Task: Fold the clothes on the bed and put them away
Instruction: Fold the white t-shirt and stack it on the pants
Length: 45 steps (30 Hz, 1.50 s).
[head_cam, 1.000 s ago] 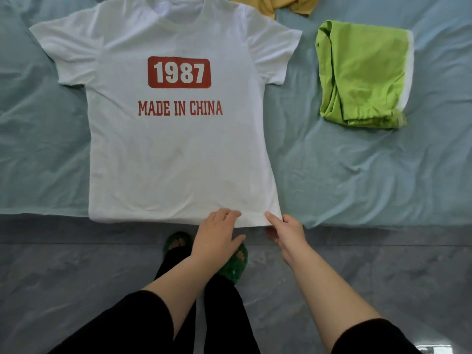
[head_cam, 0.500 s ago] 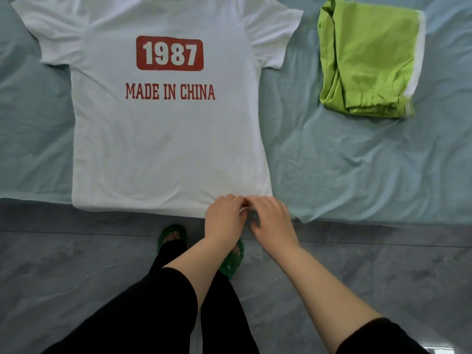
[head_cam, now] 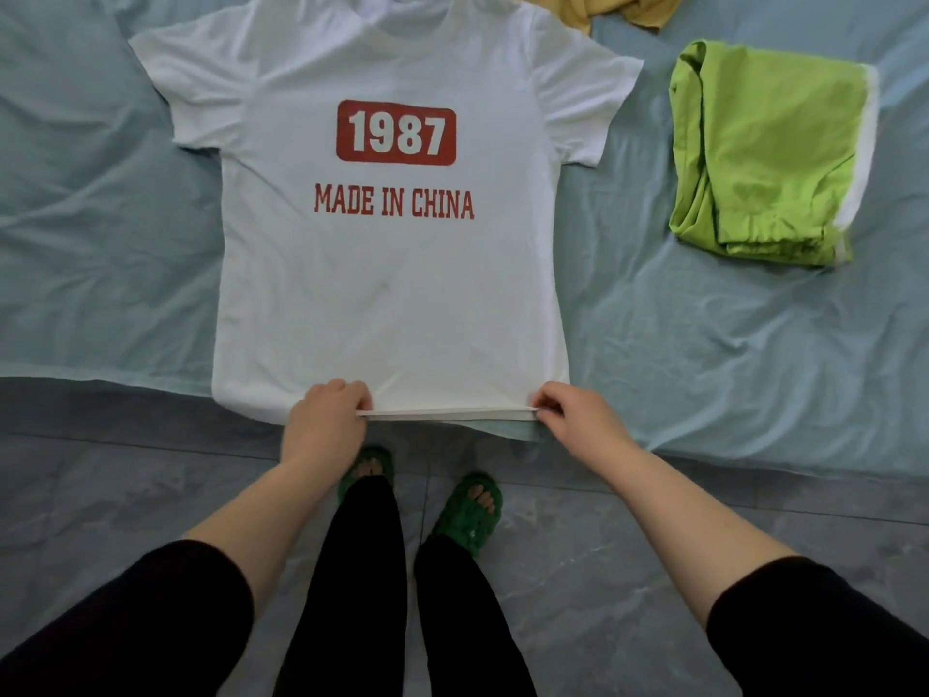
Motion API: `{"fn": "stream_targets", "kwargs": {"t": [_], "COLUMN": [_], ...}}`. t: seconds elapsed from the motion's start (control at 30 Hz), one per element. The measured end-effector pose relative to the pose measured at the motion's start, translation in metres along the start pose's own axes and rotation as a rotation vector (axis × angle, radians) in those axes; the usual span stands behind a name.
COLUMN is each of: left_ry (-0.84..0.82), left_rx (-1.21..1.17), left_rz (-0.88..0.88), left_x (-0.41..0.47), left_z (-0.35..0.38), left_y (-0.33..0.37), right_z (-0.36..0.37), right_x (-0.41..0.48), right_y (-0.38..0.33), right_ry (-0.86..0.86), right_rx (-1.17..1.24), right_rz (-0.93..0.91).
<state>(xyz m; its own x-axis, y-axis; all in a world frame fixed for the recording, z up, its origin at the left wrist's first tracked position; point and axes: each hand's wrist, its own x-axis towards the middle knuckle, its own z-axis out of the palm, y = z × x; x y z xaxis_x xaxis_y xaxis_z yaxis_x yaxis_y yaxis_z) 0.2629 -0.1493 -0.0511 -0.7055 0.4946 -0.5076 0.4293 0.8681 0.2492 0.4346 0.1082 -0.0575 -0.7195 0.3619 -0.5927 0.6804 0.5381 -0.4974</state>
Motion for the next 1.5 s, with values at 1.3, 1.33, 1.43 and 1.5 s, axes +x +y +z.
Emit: {"fn": "stream_targets", "kwargs": {"t": [1.3,1.33,1.43,1.5], "left_ry": [0.264,0.293,0.33,0.334], "left_rx": [-0.837,-0.853,-0.863,-0.858], "left_rz": [-0.196,-0.201,-0.193,-0.189], "left_x": [0.351,0.359,0.378,0.384], "left_z": [-0.245,-0.246,-0.247,-0.248], "left_y": [-0.057,-0.054,-0.048,-0.046], "right_z": [-0.197,-0.199,-0.203,-0.207], "right_x": [0.31,0.319,0.342,0.348], "right_y": [-0.148,-0.15,-0.147,-0.144], "right_ry": [0.642,0.65,0.649,0.649], "right_rx": [0.219,0.21,0.142,0.101], "right_rz": [0.144,0.122,0.084,0.091]}}
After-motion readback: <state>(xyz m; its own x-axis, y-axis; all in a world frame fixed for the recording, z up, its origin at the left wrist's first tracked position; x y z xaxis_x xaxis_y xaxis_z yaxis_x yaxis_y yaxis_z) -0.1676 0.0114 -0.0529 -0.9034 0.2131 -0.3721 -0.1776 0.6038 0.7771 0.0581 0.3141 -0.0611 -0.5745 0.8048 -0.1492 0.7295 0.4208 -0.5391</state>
